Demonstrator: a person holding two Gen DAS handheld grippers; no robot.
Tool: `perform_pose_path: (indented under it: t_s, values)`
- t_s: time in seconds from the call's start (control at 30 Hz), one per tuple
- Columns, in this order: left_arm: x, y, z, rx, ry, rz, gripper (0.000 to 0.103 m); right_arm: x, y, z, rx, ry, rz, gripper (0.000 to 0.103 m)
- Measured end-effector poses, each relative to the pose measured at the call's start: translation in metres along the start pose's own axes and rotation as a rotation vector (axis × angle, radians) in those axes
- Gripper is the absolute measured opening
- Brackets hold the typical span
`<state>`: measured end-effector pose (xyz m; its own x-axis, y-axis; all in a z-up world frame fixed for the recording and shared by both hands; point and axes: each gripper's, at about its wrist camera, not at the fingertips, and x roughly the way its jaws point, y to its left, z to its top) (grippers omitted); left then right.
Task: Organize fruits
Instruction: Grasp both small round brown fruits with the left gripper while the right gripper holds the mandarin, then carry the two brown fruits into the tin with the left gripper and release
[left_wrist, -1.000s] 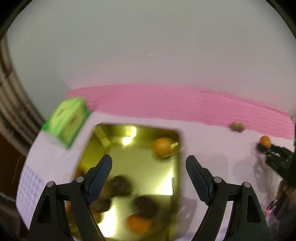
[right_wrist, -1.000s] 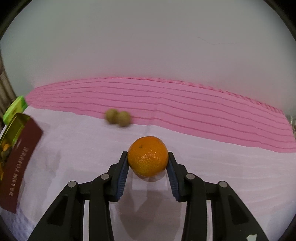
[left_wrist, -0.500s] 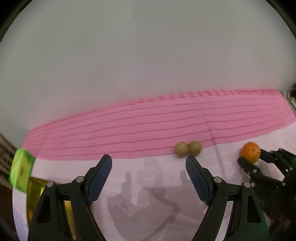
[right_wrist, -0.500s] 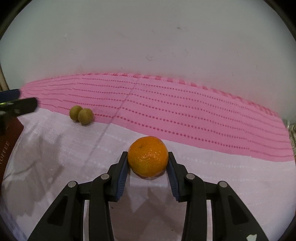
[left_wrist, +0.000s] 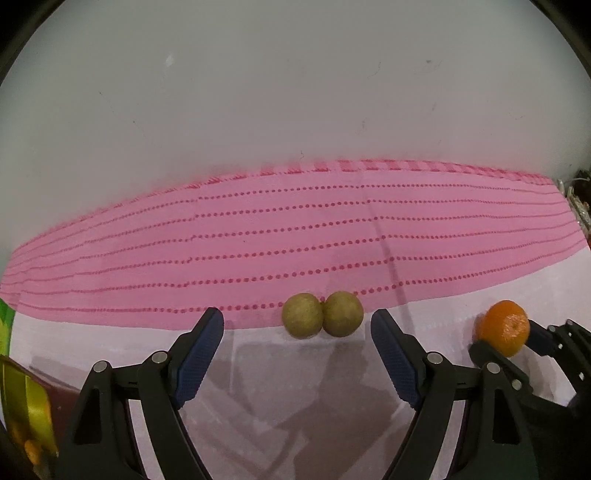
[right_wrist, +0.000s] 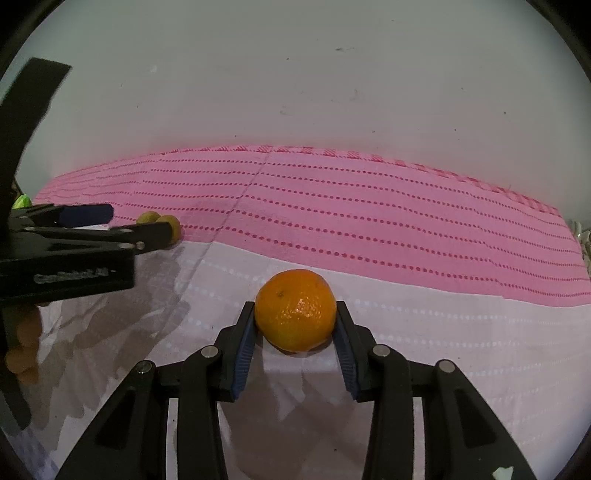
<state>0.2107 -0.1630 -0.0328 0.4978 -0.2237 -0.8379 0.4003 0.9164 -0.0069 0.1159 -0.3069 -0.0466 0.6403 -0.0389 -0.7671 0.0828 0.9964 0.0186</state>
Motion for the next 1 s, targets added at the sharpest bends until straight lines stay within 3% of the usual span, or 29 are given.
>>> perform_pose_path:
  t_s: [0.2,0.3,0.43,0.73,1.0]
  values:
    - [0.015,0.0,0.003,-0.04,0.002,-0.031,0.08,0.001,0.002,0.0,-0.011,0.003,-0.015,0.038]
    - [0.015,-0.002,0.004,-0.036,-0.009,-0.033,0.073,0.001,0.003,0.0,-0.011,0.003,-0.019,0.038]
    - [0.01,-0.004,0.004,-0.042,-0.032,-0.023,0.049,0.002,0.003,0.0,-0.012,0.003,-0.021,0.039]
    - [-0.008,0.011,-0.018,-0.064,-0.003,0.004,0.048,0.001,0.004,0.0,-0.012,0.003,-0.021,0.039]
    - [-0.056,0.015,-0.056,-0.055,0.035,0.044,0.048,0.001,0.004,0.0,-0.014,0.003,-0.024,0.039]
